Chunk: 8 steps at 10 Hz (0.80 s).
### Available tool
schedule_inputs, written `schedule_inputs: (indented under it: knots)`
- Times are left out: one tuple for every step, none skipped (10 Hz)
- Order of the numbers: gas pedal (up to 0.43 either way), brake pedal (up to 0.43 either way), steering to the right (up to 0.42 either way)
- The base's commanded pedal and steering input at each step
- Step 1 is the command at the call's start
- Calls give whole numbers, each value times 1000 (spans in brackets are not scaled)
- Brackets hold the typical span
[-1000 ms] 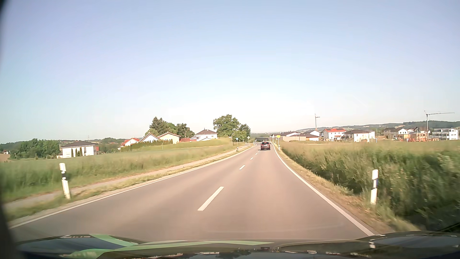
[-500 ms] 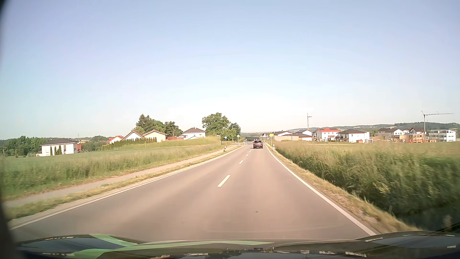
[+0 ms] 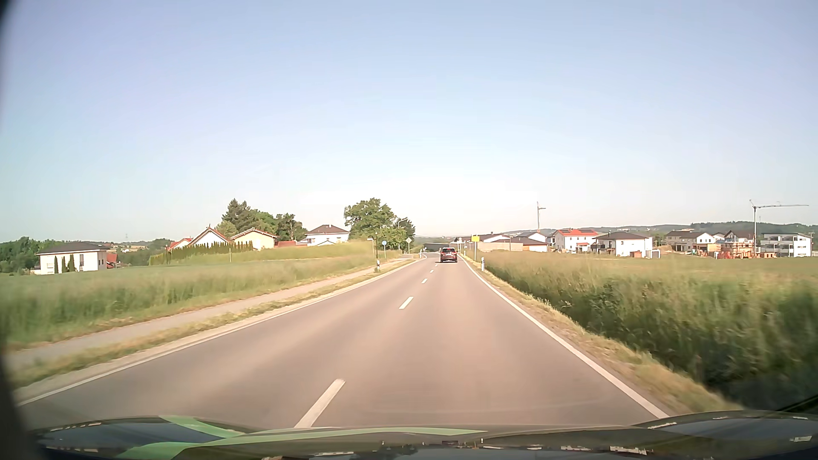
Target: Follow the waypoints while adhering to traffic rules and regulations
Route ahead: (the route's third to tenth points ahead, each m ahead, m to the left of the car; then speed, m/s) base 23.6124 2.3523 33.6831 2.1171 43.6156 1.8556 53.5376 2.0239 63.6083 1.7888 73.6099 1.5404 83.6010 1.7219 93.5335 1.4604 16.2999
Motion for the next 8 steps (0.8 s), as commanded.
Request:
schedule_inputs:
  knots:
    - [0, 0, 10]
    - [0, 0, 11]
    - [0, 61, 10]
    - [0, 91, 10]
    - [0, 116, 9]
    - [0, 140, 8]
    - [0, 146, 8]
    - [0, 146, 6]
